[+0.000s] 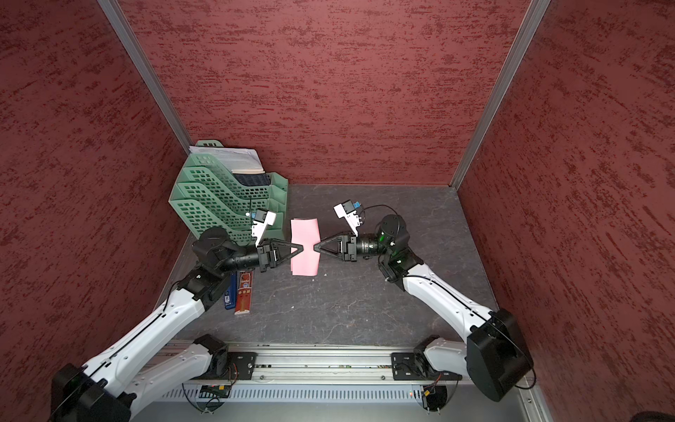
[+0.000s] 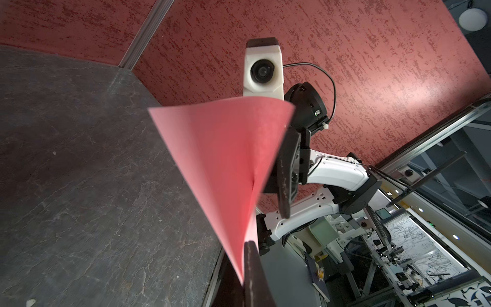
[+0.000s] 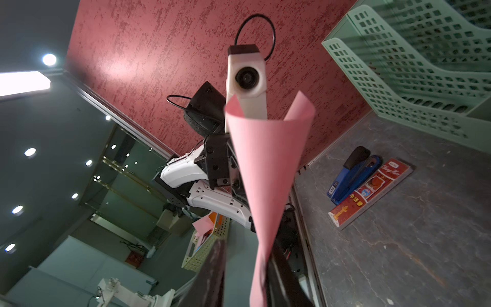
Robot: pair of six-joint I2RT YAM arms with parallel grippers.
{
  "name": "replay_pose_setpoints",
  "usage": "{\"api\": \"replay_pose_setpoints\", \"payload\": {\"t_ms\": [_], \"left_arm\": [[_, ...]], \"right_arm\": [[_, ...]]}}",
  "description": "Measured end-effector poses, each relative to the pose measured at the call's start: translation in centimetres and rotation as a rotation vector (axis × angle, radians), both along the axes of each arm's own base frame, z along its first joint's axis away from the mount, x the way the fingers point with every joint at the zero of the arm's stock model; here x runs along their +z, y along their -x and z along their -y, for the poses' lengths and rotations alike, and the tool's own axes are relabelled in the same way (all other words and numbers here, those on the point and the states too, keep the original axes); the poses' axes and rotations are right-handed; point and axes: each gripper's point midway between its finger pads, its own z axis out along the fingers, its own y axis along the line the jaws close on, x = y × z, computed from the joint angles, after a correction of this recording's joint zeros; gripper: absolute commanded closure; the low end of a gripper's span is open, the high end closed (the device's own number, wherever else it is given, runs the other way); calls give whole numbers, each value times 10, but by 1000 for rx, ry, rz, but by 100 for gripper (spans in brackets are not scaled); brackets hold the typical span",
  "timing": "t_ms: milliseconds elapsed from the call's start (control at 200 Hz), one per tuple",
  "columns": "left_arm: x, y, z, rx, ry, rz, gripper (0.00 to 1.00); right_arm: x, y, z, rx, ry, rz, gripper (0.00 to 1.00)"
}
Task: Fold the square paper along the opposite sides
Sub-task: Fold the paper, then smooth out the paper at the center of the board.
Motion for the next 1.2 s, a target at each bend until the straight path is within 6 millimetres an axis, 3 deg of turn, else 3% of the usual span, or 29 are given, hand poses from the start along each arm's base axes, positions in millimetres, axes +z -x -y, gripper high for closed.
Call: {"api": "replay_pose_setpoints", "payload": {"t_ms": [60,205,316,476,646,831,1007,1117,1202], "left_arm": [[-5,-6,3,-8,-40,-25,100],[-10,-15,11,-47,-142,-67,100],[-20,-16,16,-96,-216,-107,100],[-73,-15,29,-186,-363,-252,100],[-139,-1,46,-310,-537,-426,100],[-195,7,64,-416,-709,-518,100],[-242,11,67,-472,-840,-566,100],[-266,10,62,-494,-903,-589,100],[-282,9,59,-505,-941,-598,100]], "right_arm": [[-10,-2,4,-26,22,-9,51],[-37,-8,26,-161,109,-12,44],[-48,-7,47,-293,185,44,43],[-66,0,78,-465,293,152,47],[-107,0,99,-604,413,199,50],[-167,13,92,-648,536,279,53],[-221,23,71,-657,672,464,61],[-243,23,60,-672,753,571,63],[-248,20,54,-702,777,624,64]]}}
